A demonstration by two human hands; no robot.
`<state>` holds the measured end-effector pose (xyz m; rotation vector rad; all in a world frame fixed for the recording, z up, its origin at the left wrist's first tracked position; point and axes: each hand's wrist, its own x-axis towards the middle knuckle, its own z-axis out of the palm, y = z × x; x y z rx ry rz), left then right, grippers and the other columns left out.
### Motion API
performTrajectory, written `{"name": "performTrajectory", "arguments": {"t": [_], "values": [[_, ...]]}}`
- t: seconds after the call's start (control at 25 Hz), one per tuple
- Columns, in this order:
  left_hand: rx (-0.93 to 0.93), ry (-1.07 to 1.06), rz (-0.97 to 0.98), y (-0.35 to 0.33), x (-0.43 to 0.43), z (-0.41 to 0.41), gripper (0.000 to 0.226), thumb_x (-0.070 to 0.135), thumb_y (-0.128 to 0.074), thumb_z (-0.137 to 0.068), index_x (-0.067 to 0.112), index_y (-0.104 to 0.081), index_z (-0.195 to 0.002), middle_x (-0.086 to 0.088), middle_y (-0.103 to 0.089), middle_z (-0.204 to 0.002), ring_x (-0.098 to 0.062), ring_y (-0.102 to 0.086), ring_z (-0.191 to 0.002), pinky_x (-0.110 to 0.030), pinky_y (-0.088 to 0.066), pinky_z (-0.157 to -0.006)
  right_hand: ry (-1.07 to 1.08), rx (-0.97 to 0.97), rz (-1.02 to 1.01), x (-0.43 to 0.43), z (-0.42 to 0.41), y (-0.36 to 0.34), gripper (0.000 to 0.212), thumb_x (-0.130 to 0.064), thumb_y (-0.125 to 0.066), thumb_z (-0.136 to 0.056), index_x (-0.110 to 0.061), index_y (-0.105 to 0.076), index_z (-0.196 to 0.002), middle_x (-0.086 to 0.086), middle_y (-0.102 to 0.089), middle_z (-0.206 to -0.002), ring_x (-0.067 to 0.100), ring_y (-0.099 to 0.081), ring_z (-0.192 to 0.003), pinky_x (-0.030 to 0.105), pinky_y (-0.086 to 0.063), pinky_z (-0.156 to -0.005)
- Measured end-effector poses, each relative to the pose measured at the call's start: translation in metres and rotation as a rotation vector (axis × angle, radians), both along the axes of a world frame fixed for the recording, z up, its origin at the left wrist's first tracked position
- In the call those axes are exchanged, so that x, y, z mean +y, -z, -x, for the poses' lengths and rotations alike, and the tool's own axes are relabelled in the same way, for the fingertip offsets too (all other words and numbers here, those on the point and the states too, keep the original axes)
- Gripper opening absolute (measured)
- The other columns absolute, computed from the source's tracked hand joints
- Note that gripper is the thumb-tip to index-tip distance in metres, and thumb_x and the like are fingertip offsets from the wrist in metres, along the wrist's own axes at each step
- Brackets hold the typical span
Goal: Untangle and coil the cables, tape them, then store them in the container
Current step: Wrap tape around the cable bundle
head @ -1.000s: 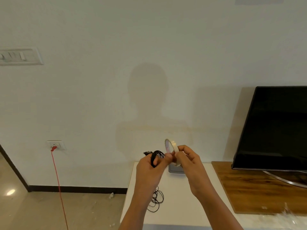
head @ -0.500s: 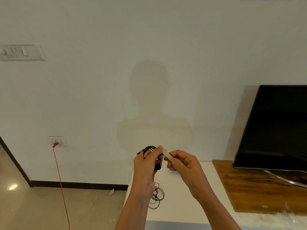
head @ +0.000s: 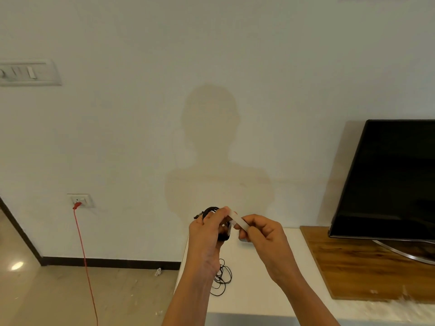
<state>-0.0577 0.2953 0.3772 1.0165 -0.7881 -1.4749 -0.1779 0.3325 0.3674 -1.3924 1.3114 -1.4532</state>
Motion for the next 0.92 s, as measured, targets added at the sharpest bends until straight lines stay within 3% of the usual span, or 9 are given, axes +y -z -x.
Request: {"name": "performTrajectory", "arguments": {"t": [0.08,0.16,0.4,0.64,0.92], "values": [[-0.013,0.004,0.033,-0.0002,-0.0001,-0.0005,0.018,0.015,-0.069,-0.081,0.001,-0.064,-0.091,-0.013,-0.056,-0.084,-0.015,-0.041,-0.058,-0.024,-0.043,-0.056,-0.020,-0.030,0.018,0.0014,0.0008,0.0001,0.035,0.000,-0.045,-0.090,-0.018,-0.074,-0.083,0.004,-0.065,-0.067,0.034,-0.057,-0.077,0.042,-0.053,-0.082],[-0.025,0.001,0.060,0.0003,-0.0024,-0.0014,0.017,0.016,-0.069,-0.081,0.011,-0.058,-0.093,-0.011,-0.052,-0.086,-0.015,-0.041,-0.059,-0.023,-0.045,-0.056,-0.047,-0.074,0.010,0.0026,0.0001,-0.0030,0.035,-0.003,-0.045,-0.092,-0.019,-0.074,-0.081,0.009,-0.067,-0.071,0.031,-0.059,-0.078,0.030,-0.053,-0.080],[-0.049,-0.028,0.065,0.0030,-0.0045,-0.0003,0.014,0.014,-0.068,-0.084,0.010,-0.058,-0.093,-0.013,-0.051,-0.081,-0.014,-0.041,-0.056,-0.022,-0.048,-0.055,-0.045,-0.096,0.023,-0.0005,-0.0013,-0.0042,0.042,0.000,-0.046,-0.093,-0.026,-0.075,-0.074,0.003,-0.067,-0.065,0.018,-0.060,-0.070,0.025,-0.054,-0.072],[-0.064,-0.048,0.096,0.0022,-0.0033,0.0015,0.014,0.013,-0.068,-0.083,0.009,-0.055,-0.085,-0.014,-0.044,-0.076,-0.018,-0.040,-0.059,-0.028,-0.046,-0.059,-0.045,-0.080,0.026,-0.0029,0.0030,0.0021,0.040,0.004,-0.040,-0.093,-0.014,-0.074,-0.086,0.004,-0.069,-0.070,0.019,-0.061,-0.073,0.034,-0.055,-0.080],[-0.098,-0.075,0.110,-0.0019,-0.0037,0.0041,0.024,0.012,-0.069,-0.084,0.007,-0.050,-0.069,-0.012,-0.040,-0.067,-0.016,-0.039,-0.055,-0.030,-0.046,-0.061,-0.084,-0.186,-0.016,-0.0031,0.0023,-0.0052,0.040,-0.002,-0.041,-0.095,-0.015,-0.076,-0.080,0.006,-0.070,-0.068,0.012,-0.060,-0.064,0.023,-0.053,-0.070]]}}
